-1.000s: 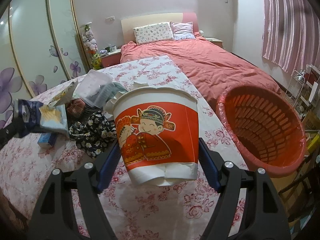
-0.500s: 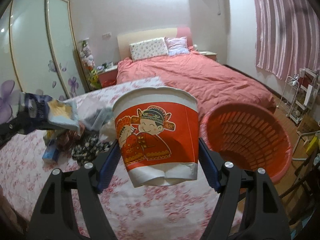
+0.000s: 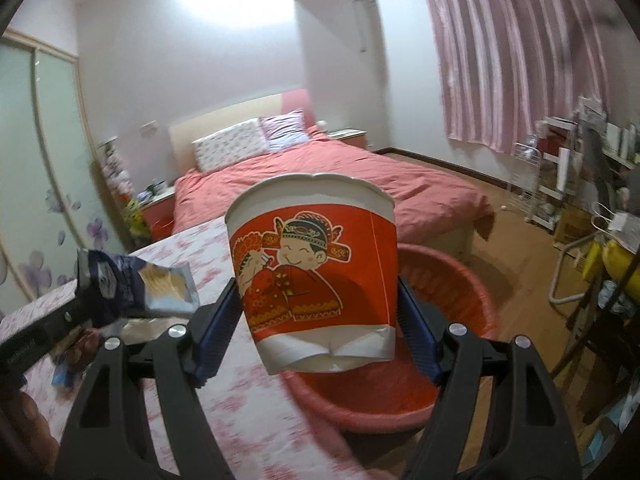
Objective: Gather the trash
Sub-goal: 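Carry the cup and bag over the orange basket and open both tools, then return both tools to the bed and grasp the black floral cloth with the right tool, then grasp the blue Vinda tissue pack with the left tool, then carry the tissue pack and floral cloth to the orange basket and release both, then move both tools back over the remaining trash on the bed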
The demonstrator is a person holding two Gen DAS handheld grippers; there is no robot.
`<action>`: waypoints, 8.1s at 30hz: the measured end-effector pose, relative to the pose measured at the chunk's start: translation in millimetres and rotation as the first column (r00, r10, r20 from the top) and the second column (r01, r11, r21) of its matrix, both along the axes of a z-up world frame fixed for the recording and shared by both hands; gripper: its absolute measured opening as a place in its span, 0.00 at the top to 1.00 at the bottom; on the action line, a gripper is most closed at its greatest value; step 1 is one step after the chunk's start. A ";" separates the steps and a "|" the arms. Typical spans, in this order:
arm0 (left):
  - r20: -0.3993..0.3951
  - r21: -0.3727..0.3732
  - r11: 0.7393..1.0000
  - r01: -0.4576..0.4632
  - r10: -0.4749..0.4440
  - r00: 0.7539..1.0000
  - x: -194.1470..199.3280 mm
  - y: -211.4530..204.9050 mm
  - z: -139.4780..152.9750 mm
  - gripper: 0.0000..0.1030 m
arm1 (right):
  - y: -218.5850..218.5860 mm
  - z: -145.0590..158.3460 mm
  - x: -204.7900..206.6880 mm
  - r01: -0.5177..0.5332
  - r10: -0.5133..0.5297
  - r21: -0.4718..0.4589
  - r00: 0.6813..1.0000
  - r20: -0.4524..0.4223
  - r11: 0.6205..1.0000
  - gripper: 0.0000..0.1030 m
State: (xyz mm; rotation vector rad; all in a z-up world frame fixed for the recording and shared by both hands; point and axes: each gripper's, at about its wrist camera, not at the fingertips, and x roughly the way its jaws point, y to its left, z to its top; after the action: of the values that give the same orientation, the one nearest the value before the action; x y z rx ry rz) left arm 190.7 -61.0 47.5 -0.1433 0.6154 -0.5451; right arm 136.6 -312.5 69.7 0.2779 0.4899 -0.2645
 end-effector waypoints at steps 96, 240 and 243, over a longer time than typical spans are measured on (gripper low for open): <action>-0.162 0.259 0.850 -0.458 0.506 0.847 0.3 238.2 -73.3 0.28 | 246.4 -80.1 72.7 -0.437 0.443 0.088 0.849 -0.289 0.895 0.82; -0.126 0.290 0.956 0.040 -0.004 0.992 28.3 -47.4 -49.7 0.34 | -74.0 -34.6 33.9 -0.024 0.039 0.183 0.996 -0.077 0.983 0.44; -0.121 0.288 0.957 -0.012 0.049 0.991 28.8 -22.7 -46.4 0.34 | -50.8 -30.9 35.1 -0.062 0.075 0.161 0.994 -0.079 0.985 0.44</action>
State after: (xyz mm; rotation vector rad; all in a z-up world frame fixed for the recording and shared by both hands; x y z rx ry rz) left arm 219.5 -83.7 1.1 0.0878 0.8091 -0.4127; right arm 171.7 -363.3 38.8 0.4047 0.6047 -0.1710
